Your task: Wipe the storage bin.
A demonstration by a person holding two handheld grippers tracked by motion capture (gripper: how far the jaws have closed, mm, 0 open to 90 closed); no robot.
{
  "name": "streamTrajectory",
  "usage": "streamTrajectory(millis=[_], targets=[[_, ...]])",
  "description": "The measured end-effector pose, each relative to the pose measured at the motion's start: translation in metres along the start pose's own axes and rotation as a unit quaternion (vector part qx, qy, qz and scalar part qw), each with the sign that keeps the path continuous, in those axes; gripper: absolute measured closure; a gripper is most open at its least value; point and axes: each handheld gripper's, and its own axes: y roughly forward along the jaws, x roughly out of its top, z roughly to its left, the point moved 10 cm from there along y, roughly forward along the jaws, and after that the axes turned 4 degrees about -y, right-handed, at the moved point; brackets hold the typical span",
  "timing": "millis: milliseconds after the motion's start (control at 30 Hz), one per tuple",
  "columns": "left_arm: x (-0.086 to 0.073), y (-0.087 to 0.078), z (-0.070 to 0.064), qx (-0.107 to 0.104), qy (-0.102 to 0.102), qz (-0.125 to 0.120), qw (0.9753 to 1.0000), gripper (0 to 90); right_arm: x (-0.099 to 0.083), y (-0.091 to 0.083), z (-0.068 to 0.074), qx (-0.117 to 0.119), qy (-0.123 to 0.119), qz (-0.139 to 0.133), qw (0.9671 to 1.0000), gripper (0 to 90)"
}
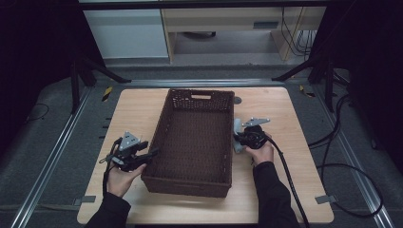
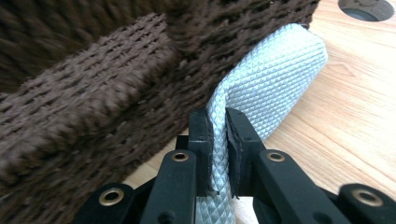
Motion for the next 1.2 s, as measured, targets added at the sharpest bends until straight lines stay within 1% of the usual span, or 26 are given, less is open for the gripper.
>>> streamTrajectory(millis=[100, 133, 167, 200, 233, 267, 300, 433, 467, 500, 667, 700, 733, 767, 800, 833, 867, 900, 933, 1000, 1033, 1067, 1100, 1133, 1167, 1200], targets=[[-0.004, 0.003, -0.001, -0.003, -0.005, 0.005, 1.0, 55.9, 0.015, -0.012, 0.004, 0.004, -0.003, -0.032, 0.9995, 81.9], [-0.004, 0.004, -0.002, -0.005, -0.009, 0.004, 0.9999, 59.4, 0.022, -0.018, 0.005, 0.004, -0.007, -0.043, 0.999, 81.9], [-0.002, 0.004, -0.002, 0.003, -0.007, 0.0, 1.0, 65.4, 0.036, -0.032, 0.006, 0.001, -0.015, -0.064, 0.9979, 81.9], [-0.002, 0.004, -0.002, 0.003, -0.007, 0.0, 1.0, 67.0, 0.036, -0.032, 0.006, 0.001, -0.015, -0.064, 0.9979, 81.9], [-0.001, 0.004, -0.002, 0.007, -0.005, -0.001, 1.0, 67.0, 0.041, -0.038, 0.007, -0.001, -0.02, -0.069, 0.9974, 81.9], [0.0, 0.004, -0.002, 0.01, -0.007, -0.004, 0.9999, 67.9, 0.051, -0.049, 0.008, -0.001, -0.024, -0.086, 0.996, 82.0], [0.0, 0.005, -0.002, 0.01, -0.008, -0.005, 0.9999, 68.0, 0.054, -0.053, 0.009, -0.001, -0.027, -0.092, 0.9954, 82.0], [0.002, 0.007, 0.0, 0.007, -0.013, -0.007, 0.9999, 68.2, 0.053, -0.056, 0.008, -0.004, -0.032, -0.087, 0.9957, 82.1], [0.004, 0.01, 0.001, 0.009, -0.012, -0.007, 0.9999, 68.2, 0.045, -0.052, 0.008, -0.001, -0.029, -0.078, 0.9965, 82.1], [0.004, 0.01, 0.001, 0.009, -0.012, -0.007, 0.9999, 68.2, 0.045, -0.052, 0.008, -0.001, -0.029, -0.078, 0.9965, 82.1], [0.01, 0.017, 0.003, 0.013, -0.01, -0.011, 0.9998, 67.9, 0.021, -0.035, 0.009, 0.007, -0.016, -0.053, 0.9984, 82.1], [0.01, 0.018, 0.003, 0.014, -0.01, -0.013, 0.9998, 66.8, 0.011, -0.028, 0.009, 0.008, -0.011, -0.039, 0.9992, 82.1], [0.011, 0.018, 0.003, 0.015, -0.01, -0.015, 0.9997, 66.8, 0.011, -0.028, 0.009, 0.008, -0.011, -0.039, 0.9992, 82.1], [0.011, 0.018, 0.004, 0.017, -0.009, -0.014, 0.9997, 65.3, 0.006, -0.024, 0.009, 0.008, -0.008, -0.032, 0.9994, 82.1], [0.011, 0.018, 0.005, 0.02, -0.009, -0.014, 0.9997, 60.0, -0.003, -0.017, 0.011, 0.011, -0.004, -0.019, 0.9997, 82.1], [0.01, 0.018, 0.006, 0.022, -0.011, -0.011, 0.9997, 60.0, -0.003, -0.017, 0.011, 0.011, -0.004, -0.019, 0.9997, 82.1], [0.011, 0.016, 0.007, 0.018, -0.015, -0.014, 0.9996, 53.6, -0.006, -0.013, 0.014, 0.016, -0.007, -0.013, 0.9998, 82.1], [0.011, 0.016, 0.007, 0.018, -0.015, -0.014, 0.9996, 52.0, -0.006, -0.013, 0.014, 0.016, -0.007, -0.013, 0.9998, 82.1], [0.011, 0.015, 0.006, 0.014, -0.015, -0.013, 0.9997, 50.2, -0.004, -0.014, 0.017, 0.022, -0.008, -0.017, 0.9996, 82.1], [0.013, 0.011, 0.004, 0.009, -0.014, -0.016, 0.9997, 48.3, 0.0, -0.017, 0.017, 0.021, -0.012, -0.021, 0.9995, 82.1], [0.013, 0.01, 0.004, 0.007, -0.012, -0.015, 0.9998, 48.1, 0.005, -0.022, 0.017, 0.022, -0.012, -0.03, 0.9992, 82.1], [0.012, 0.008, 0.002, 0.005, -0.01, -0.014, 0.9998, 49.5, 0.02, -0.036, 0.016, 0.021, -0.018, -0.054, 0.9981, 82.1], [0.011, 0.008, 0.001, 0.007, -0.006, -0.013, 0.9999, 49.5, 0.02, -0.036, 0.016, 0.021, -0.018, -0.054, 0.9981, 82.1], [0.009, 0.008, 0.001, 0.008, -0.003, -0.008, 0.9999, 53.1, 0.036, -0.052, 0.015, 0.017, -0.024, -0.08, 0.9964, 82.1], [0.008, 0.009, 0.0, 0.006, -0.004, -0.005, 1.0, 53.1, 0.036, -0.052, 0.015, 0.017, -0.024, -0.08, 0.9964, 82.1], [0.006, 0.009, 0.0, 0.007, -0.003, -0.002, 1.0, 54.6, 0.043, -0.06, 0.016, 0.019, -0.024, -0.094, 0.9951, 82.1]])
